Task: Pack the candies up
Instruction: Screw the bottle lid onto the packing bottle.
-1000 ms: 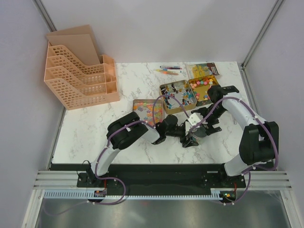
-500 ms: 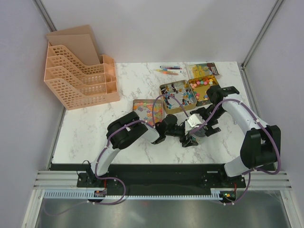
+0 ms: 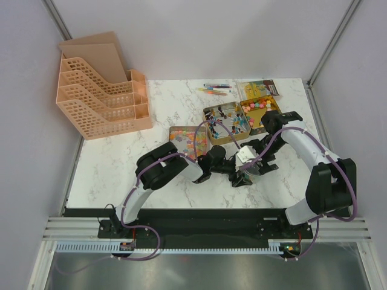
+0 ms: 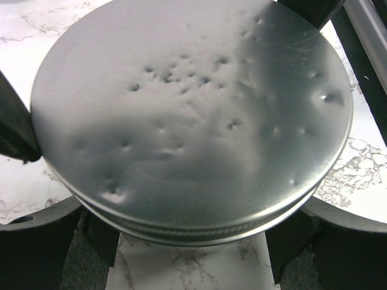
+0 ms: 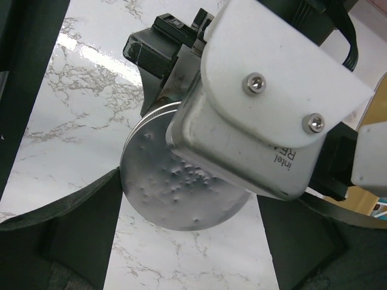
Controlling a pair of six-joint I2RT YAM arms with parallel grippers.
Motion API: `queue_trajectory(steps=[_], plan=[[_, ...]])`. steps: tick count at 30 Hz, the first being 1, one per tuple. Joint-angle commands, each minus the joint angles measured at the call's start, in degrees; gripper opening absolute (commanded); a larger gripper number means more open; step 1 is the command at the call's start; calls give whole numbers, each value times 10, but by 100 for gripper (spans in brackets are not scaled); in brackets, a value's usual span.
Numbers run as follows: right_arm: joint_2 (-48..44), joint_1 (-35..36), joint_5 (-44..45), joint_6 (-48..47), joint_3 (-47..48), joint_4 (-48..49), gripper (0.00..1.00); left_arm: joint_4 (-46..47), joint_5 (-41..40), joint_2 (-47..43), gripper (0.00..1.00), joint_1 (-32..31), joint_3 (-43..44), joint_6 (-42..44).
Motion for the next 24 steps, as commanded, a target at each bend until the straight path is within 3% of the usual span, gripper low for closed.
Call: queue_trajectory(steps=[1, 11, 24], plan=[[7, 2, -35, 9, -1, -74, 91, -140, -33, 38, 2, 7, -19, 6], [10, 2, -30, 103, -29, -71, 66, -145, -43, 36, 2, 7, -18, -3], [-34, -4, -39, 314, -116, -9, 61, -140, -73, 34, 2, -3, -21, -4]])
